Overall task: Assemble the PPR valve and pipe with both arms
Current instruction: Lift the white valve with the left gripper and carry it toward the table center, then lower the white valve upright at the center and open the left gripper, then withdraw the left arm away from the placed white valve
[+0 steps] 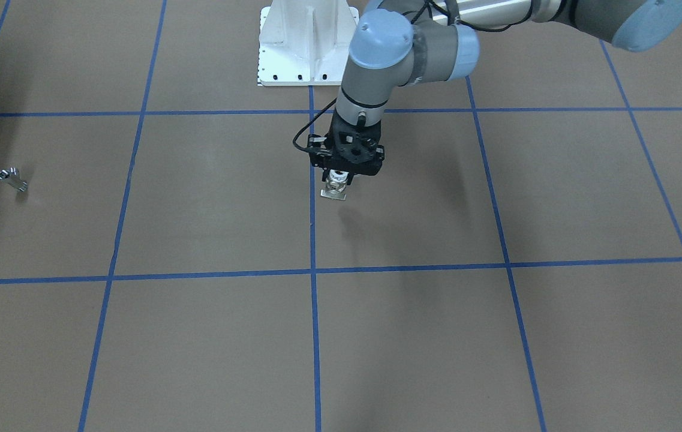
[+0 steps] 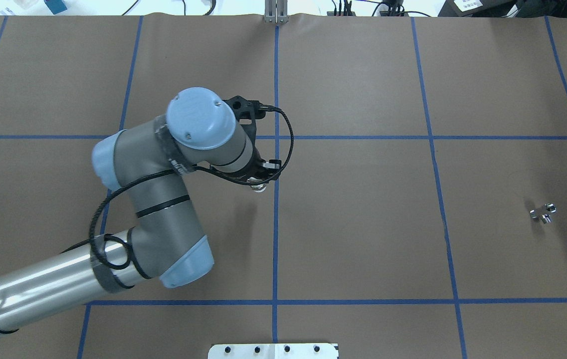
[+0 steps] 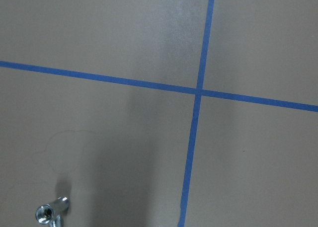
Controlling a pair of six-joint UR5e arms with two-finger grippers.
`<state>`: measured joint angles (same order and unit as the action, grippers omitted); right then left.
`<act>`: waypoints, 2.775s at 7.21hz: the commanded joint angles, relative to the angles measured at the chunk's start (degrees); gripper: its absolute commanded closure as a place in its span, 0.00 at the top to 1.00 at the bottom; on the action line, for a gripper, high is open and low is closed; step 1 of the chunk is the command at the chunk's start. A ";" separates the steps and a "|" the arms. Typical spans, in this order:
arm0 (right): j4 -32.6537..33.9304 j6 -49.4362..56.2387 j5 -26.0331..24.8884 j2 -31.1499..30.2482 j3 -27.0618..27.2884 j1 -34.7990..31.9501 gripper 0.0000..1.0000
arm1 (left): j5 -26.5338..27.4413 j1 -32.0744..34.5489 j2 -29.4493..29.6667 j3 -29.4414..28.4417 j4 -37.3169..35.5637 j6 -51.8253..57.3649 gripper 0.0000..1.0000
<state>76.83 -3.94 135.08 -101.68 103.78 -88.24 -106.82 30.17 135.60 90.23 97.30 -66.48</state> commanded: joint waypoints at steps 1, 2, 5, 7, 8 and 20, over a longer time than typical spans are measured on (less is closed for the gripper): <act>0.07 -0.01 0.01 -0.01 -0.07 0.00 1.00 | 1.70 -0.81 3.70 -5.76 0.00 -0.67 0.00; 0.07 -0.01 0.01 0.07 -0.07 0.00 1.00 | 1.70 -1.77 3.62 -5.76 0.00 -0.58 0.00; 0.07 -0.01 0.01 0.25 -0.59 0.00 1.00 | 2.40 -2.83 3.18 -5.94 0.00 -0.58 0.20; 0.07 -0.01 0.01 0.34 -0.59 0.00 1.00 | 3.11 -3.01 3.27 -5.94 0.08 -0.41 0.38; 0.07 -0.01 0.01 0.34 -0.68 0.00 1.00 | 3.19 -3.01 3.18 -5.77 0.17 -0.23 0.59; -0.46 1.57 1.07 -2.29 -0.42 0.00 1.00 | -15.56 27.14 -21.91 33.18 -26.55 54.75 0.99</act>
<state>76.53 -2.89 136.19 -103.05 103.23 -88.24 -116.01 48.47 119.85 122.24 71.45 -26.94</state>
